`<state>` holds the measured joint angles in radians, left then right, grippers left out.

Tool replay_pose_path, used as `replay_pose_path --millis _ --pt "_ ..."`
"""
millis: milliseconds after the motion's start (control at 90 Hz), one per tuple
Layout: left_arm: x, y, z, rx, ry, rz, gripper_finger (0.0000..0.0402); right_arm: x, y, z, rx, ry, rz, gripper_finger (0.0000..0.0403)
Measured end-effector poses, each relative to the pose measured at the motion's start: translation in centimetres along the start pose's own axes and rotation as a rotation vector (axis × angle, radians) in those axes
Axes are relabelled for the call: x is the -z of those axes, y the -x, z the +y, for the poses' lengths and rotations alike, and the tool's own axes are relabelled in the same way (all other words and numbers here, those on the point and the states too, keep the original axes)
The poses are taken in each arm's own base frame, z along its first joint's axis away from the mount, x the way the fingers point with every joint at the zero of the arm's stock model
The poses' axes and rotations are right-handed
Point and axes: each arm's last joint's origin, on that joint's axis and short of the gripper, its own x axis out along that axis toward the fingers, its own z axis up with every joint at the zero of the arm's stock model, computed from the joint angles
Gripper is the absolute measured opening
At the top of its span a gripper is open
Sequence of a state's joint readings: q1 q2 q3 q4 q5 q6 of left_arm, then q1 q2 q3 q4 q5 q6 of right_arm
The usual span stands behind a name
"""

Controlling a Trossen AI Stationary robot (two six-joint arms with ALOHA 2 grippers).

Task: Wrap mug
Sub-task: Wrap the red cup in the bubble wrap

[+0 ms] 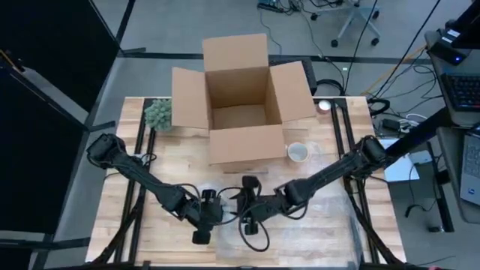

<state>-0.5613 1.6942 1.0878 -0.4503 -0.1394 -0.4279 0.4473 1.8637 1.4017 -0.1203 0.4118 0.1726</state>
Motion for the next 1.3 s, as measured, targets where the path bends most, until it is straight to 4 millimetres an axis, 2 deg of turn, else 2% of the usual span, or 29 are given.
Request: replay_pose_path --millis 133,244,356,500,622,889,1156,1300 --pt "0.0 0.0 0.0 0.001 0.006 -0.001 0.0122 0.8 -2.8 0.5 -0.005 -0.059 -0.071 0.0199" --pt "0.0 0.0 0.0 0.003 0.007 -0.003 0.0122 2.4 -5.0 0.7 -0.045 -0.085 -0.048 0.0199" --pt "-0.2 0.1 -0.1 0.001 0.006 0.004 0.0122 3.7 -6.3 0.9 -0.050 -0.098 -0.010 0.0199" --pt "-1.0 1.0 -0.4 0.016 0.011 -0.008 0.0122 4.1 -6.7 1.0 -0.048 -0.094 0.002 0.0199" --pt "-1.7 2.7 -0.6 0.026 0.017 -0.024 0.0122 4.2 -6.7 0.9 -0.048 -0.087 0.005 0.0199" --pt "-1.8 5.7 -0.6 0.020 0.040 -0.042 0.0122 4.2 -6.8 0.9 -0.047 -0.085 0.007 0.0199" --pt "-2.3 10.0 -0.1 -0.012 0.094 -0.226 0.0122 4.3 -6.8 0.9 -0.048 -0.069 0.010 0.0199" --pt "-2.4 10.4 0.2 -0.040 0.067 -0.264 0.0122 4.3 -6.8 0.9 -0.048 -0.068 0.011 0.0199"
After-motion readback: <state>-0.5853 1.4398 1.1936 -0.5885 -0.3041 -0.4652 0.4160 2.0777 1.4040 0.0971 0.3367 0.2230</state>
